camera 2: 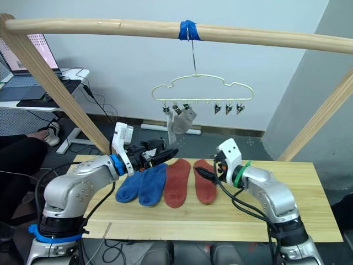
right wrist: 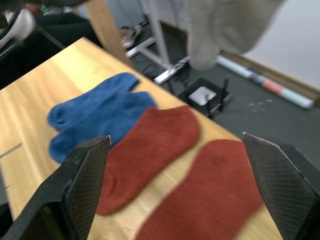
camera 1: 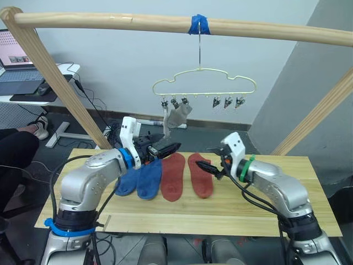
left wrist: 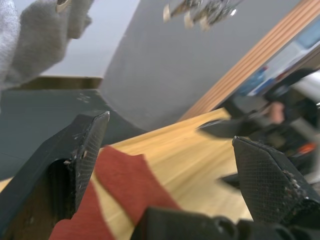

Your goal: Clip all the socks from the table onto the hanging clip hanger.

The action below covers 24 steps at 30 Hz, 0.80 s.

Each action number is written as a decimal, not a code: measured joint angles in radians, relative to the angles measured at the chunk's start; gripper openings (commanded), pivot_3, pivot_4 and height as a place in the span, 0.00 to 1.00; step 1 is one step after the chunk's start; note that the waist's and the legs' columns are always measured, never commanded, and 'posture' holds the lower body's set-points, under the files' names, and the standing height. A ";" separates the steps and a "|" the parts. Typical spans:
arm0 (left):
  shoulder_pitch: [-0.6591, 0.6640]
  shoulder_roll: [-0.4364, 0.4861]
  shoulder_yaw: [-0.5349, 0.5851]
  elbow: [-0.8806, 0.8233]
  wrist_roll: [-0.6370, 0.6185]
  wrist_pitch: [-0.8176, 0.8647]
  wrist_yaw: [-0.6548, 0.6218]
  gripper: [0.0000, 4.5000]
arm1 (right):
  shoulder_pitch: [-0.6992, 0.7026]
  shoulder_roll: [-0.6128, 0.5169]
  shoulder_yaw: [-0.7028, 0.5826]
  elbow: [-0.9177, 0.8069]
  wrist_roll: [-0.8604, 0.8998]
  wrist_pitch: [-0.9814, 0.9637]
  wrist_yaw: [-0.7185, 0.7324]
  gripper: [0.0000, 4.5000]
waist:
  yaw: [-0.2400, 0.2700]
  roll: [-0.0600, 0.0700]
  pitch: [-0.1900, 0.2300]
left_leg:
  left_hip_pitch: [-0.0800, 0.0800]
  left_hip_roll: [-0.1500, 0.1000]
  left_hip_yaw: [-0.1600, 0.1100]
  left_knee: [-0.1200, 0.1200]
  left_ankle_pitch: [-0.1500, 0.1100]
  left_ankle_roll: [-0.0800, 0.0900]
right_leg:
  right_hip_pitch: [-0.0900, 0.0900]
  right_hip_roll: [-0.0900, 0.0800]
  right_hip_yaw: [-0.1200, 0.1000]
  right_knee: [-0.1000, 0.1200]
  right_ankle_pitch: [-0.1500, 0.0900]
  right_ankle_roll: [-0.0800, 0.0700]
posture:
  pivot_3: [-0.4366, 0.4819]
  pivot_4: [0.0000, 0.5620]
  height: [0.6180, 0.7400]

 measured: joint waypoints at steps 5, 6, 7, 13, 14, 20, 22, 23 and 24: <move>-0.010 -0.083 -0.014 0.078 0.138 -0.183 0.061 1.00 | 0.000 0.047 -0.048 -0.051 0.016 0.001 -0.051 1.00 | 0.001 0.000 0.000 | 0.000 0.000 0.000 0.001 0.000 0.000 | 0.000 0.000 0.000 0.000 0.000 0.001 | 0.46 0.24 1.00; -0.010 -0.091 -0.021 0.088 0.156 -0.210 0.065 1.00 | 0.000 0.053 -0.054 -0.058 0.022 0.001 -0.058 1.00 | 0.001 0.000 0.000 | 0.000 -0.001 0.000 0.001 0.000 0.000 | 0.000 0.000 0.000 0.000 0.000 0.000 | 0.46 0.24 1.00; -0.014 -0.102 -0.029 0.106 0.182 -0.250 0.067 1.00 | 0.000 0.060 -0.060 -0.068 0.030 0.007 -0.069 1.00 | 0.001 0.000 0.000 | 0.000 -0.001 0.000 0.001 0.000 0.000 | 0.000 0.000 0.000 0.000 0.000 0.000 | 0.45 0.23 1.00; -0.091 -0.166 -0.087 0.246 0.308 -0.478 0.050 0.82 | -0.010 0.070 -0.092 -0.143 0.086 0.049 -0.098 1.00 | 0.002 0.000 0.000 | 0.000 -0.001 0.000 0.001 0.000 0.000 | 0.000 0.000 0.000 0.000 0.002 -0.003 | 0.44 0.23 1.00; -0.101 -0.169 -0.093 0.279 0.324 -0.507 0.047 0.75 | -0.010 0.069 -0.092 -0.146 0.089 0.053 -0.101 1.00 | 0.001 0.000 0.000 | 0.000 -0.001 0.000 0.001 0.000 0.000 | 0.000 0.000 0.000 0.000 0.001 -0.003 | 0.44 0.23 1.00; -0.245 -0.252 -0.117 0.572 0.400 -0.658 0.030 0.69 | -0.017 0.083 -0.090 -0.144 0.089 0.056 -0.125 1.00 | 0.001 0.000 0.000 | -0.001 -0.002 0.000 0.001 0.000 0.000 | 0.000 0.000 -0.001 0.000 0.001 -0.002 | 0.42 0.22 1.00; -0.298 -0.276 -0.118 0.659 0.418 -0.704 0.035 0.69 | -0.022 0.088 -0.090 -0.144 0.089 0.056 -0.135 1.00 | -0.001 0.000 0.000 | -0.001 -0.002 0.000 0.002 0.000 0.000 | 0.000 0.000 0.000 0.000 0.001 -0.002 | 0.42 0.22 1.00; -0.326 -0.287 -0.116 0.704 0.423 -0.724 0.045 0.69 | -0.024 0.091 -0.089 -0.144 0.089 0.055 -0.137 1.00 | -0.001 0.000 0.000 | -0.002 -0.002 0.000 0.002 0.000 0.000 | 0.000 0.000 -0.001 0.000 0.001 -0.002 | 0.42 0.22 1.00; -0.358 -0.301 -0.109 0.760 0.432 -0.751 0.057 0.69 | -0.024 0.093 -0.089 -0.144 0.089 0.055 -0.140 1.00 | -0.002 0.000 0.000 | -0.002 -0.002 0.000 0.002 0.000 0.000 | 0.000 0.000 -0.001 0.000 0.001 -0.002 | 0.40 0.22 1.00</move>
